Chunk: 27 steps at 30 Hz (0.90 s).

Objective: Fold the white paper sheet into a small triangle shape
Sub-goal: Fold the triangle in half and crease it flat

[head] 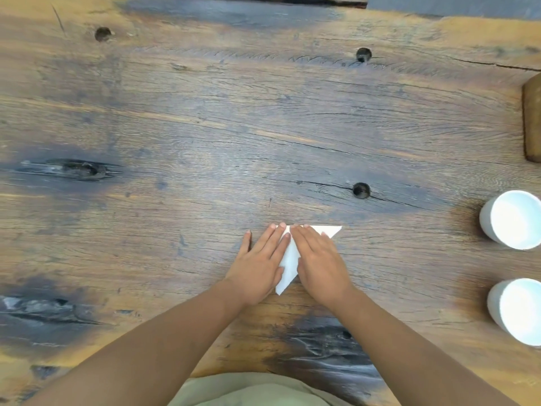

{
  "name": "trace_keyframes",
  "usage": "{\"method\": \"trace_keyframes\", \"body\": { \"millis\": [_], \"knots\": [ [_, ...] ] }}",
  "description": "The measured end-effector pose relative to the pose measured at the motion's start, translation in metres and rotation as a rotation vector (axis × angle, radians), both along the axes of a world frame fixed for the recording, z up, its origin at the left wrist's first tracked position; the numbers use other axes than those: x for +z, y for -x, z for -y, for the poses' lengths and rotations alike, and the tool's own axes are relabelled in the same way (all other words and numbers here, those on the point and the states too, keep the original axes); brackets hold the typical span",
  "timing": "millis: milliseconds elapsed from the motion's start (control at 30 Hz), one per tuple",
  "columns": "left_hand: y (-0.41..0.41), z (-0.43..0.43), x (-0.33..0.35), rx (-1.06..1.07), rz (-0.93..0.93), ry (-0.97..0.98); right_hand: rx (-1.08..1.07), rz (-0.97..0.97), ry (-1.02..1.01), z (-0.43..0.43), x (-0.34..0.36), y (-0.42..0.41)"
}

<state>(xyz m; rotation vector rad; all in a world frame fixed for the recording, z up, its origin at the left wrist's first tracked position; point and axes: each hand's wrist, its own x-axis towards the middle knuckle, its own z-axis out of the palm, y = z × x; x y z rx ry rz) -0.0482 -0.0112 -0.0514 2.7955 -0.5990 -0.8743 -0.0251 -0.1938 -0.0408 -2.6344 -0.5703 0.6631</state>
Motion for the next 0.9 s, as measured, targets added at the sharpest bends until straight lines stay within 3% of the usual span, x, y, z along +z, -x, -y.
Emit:
{"method": "trace_keyframes", "body": {
  "millis": [500, 633, 900],
  "knots": [
    [-0.002, -0.001, 0.002, 0.001, -0.018, 0.002, -0.157, -0.021, 0.172, 0.066, 0.007, 0.009],
    [-0.003, -0.001, 0.004, 0.003, -0.02, -0.006, -0.203, 0.029, 0.122, 0.051, 0.012, 0.0],
    [-0.003, -0.001, 0.004, 0.012, -0.016, -0.006, -0.038, 0.026, -0.013, 0.017, 0.009, -0.001]
  ]
}}
